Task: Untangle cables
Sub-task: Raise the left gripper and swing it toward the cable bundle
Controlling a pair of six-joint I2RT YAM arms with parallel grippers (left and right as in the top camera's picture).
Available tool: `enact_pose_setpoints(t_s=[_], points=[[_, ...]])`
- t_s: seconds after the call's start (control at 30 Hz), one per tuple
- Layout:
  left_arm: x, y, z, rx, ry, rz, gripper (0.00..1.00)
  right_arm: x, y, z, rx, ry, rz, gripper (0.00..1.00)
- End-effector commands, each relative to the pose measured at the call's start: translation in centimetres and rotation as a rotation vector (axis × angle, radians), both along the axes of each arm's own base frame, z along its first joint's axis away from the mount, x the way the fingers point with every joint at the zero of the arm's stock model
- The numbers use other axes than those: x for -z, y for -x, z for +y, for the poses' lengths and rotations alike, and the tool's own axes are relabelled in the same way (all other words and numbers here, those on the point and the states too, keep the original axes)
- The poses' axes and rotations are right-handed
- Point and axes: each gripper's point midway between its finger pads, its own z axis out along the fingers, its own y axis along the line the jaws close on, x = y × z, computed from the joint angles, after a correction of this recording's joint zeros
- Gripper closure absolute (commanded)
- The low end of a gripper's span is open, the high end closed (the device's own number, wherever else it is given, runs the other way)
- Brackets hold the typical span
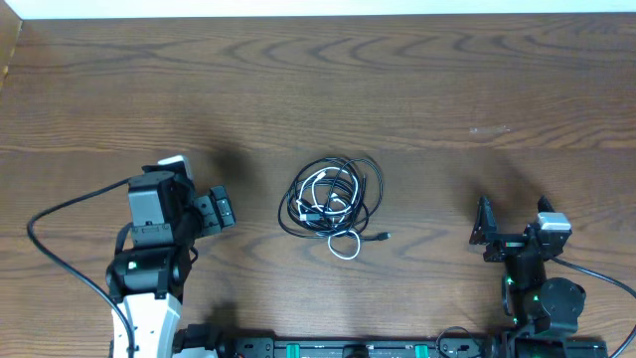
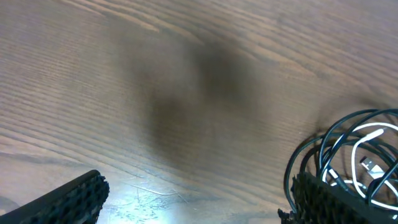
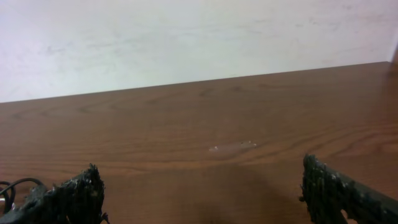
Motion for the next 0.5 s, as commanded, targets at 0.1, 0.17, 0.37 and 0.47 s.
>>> enact_pose_setpoints(t_s=[0.1,0.17,0.37,0.47], points=[[-1.43,-0.83,-0.77,0.072,0.012,0.017,0.05,0.00,0.03,-0.20,0.009,0.014,-0.001,0.01],[-1.60,-0.98,-0.76,0.073,0.013,0.025,0.05,0.01,0.03,-0.20,0.009,0.014,-0.001,0.01],[-1.58,-1.05,-0.75,0.084,0.008,0.066,0.05,0.01,0.03,-0.20,0.009,0.014,-0.001,0.01],[-1.59,-1.14,-0.74,0.087,0.010,0.093,0.05,0.01,0.03,-0.20,0.009,0.014,-0.001,0.01]])
